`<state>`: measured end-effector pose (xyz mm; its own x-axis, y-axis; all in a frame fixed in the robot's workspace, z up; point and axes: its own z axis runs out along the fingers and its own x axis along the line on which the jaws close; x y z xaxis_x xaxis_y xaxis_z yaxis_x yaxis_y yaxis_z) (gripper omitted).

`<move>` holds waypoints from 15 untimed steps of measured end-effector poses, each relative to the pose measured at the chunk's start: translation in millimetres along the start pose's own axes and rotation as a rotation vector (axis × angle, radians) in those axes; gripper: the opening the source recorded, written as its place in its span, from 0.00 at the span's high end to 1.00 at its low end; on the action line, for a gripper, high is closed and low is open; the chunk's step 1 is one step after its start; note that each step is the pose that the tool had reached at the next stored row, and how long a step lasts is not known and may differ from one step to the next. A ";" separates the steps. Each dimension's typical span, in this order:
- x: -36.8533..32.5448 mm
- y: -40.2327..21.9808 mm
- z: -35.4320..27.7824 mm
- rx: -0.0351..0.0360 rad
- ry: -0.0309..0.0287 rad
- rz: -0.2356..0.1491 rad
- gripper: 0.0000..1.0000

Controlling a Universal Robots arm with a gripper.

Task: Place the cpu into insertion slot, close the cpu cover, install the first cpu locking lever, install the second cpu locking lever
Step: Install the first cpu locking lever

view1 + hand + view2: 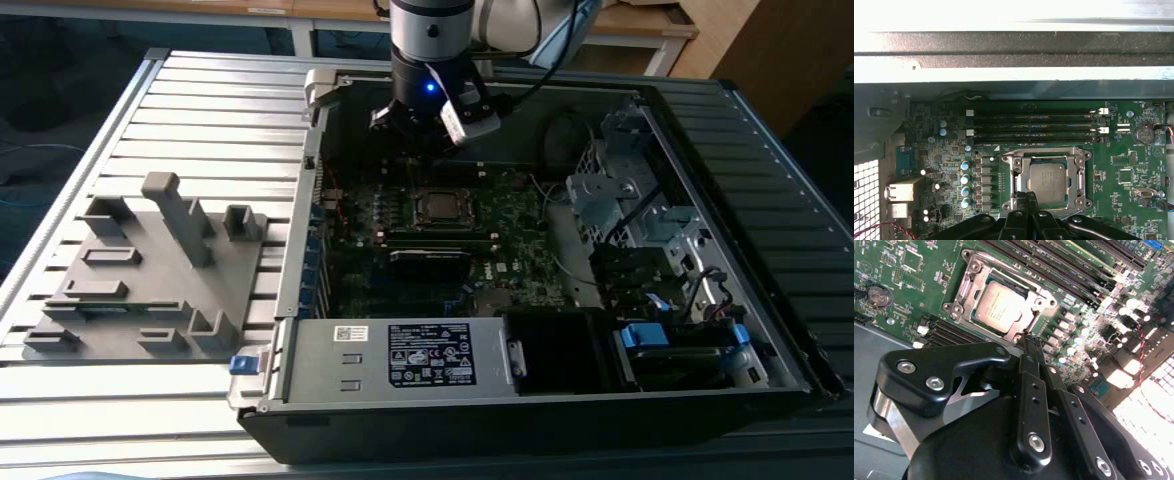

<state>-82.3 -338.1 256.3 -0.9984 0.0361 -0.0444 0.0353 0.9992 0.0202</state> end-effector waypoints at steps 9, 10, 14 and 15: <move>8.4 -0.3 -0.2 0.0000 0.0000 0.000 0.89; 10.1 -0.4 -0.3 0.0000 0.0000 0.000 0.89; 16.0 -0.6 -0.4 -0.0001 -0.0004 0.000 0.89; 16.2 -0.5 -0.4 -0.0001 -0.0004 0.000 0.89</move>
<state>-98.5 -338.0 255.9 -0.9983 0.0364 -0.0448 0.0355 0.9992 0.0203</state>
